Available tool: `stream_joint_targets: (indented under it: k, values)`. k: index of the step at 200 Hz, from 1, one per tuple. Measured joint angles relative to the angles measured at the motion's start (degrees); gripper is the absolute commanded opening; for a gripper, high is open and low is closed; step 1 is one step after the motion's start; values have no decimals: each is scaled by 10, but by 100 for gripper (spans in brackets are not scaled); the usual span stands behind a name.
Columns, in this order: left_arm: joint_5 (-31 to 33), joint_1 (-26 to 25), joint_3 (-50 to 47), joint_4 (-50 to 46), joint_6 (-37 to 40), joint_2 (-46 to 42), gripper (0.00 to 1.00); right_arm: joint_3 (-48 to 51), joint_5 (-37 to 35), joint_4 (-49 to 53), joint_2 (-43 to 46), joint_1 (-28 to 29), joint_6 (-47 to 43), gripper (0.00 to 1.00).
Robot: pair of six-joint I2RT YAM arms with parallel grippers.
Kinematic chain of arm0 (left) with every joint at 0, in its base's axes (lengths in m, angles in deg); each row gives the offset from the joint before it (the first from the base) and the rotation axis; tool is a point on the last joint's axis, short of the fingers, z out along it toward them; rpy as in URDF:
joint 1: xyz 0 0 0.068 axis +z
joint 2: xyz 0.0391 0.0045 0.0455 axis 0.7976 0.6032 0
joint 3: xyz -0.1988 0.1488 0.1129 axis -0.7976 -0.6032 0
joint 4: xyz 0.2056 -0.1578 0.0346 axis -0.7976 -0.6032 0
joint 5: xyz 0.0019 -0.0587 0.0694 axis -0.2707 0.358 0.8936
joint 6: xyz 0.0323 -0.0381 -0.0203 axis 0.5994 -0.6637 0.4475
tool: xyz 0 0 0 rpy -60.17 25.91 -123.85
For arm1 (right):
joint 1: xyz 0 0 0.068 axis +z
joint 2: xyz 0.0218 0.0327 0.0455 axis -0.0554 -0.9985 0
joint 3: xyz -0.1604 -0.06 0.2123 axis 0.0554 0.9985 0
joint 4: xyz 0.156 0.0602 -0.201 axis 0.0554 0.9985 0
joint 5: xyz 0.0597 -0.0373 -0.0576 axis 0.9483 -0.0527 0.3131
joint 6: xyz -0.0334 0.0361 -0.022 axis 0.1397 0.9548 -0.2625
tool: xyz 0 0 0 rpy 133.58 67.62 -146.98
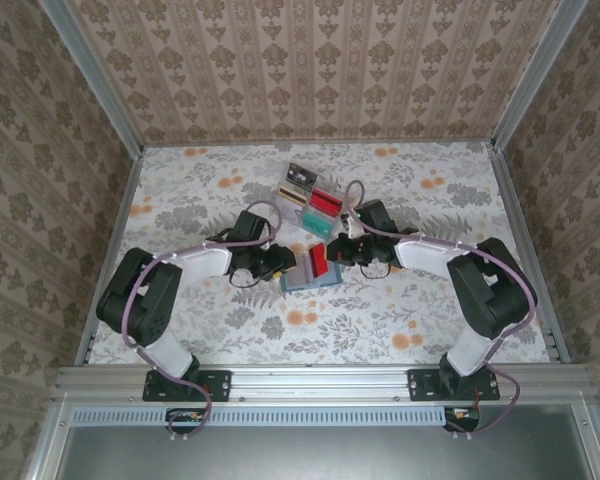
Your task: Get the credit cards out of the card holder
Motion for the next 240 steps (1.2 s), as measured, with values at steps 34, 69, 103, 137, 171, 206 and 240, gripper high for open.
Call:
stream_joint_targets:
  k: [34, 69, 103, 137, 171, 206, 240]
  values:
    - [-24, 8, 0, 31, -3, -38, 61, 12, 35, -39, 27, -19, 4, 0]
    - [-74, 12, 0, 97, -19, -46, 77, 27, 92, -92, 32, -36, 34, 0]
    - [-125, 20, 8, 132, -13, -47, 87, 28, 152, -125, 34, -44, 68, 0]
    - [-156, 39, 8, 159, -15, -54, 82, 23, 196, -151, 40, -44, 98, 0]
    - [-185, 42, 5, 224, -31, -56, 67, 12, 229, -183, 41, -44, 128, 0]
    - [-203, 42, -5, 270, -50, -60, 39, 4, 250, -204, 41, -44, 150, 0]
    - [-214, 43, -18, 324, -79, -67, 5, 2, 252, -208, 41, -45, 160, 13]
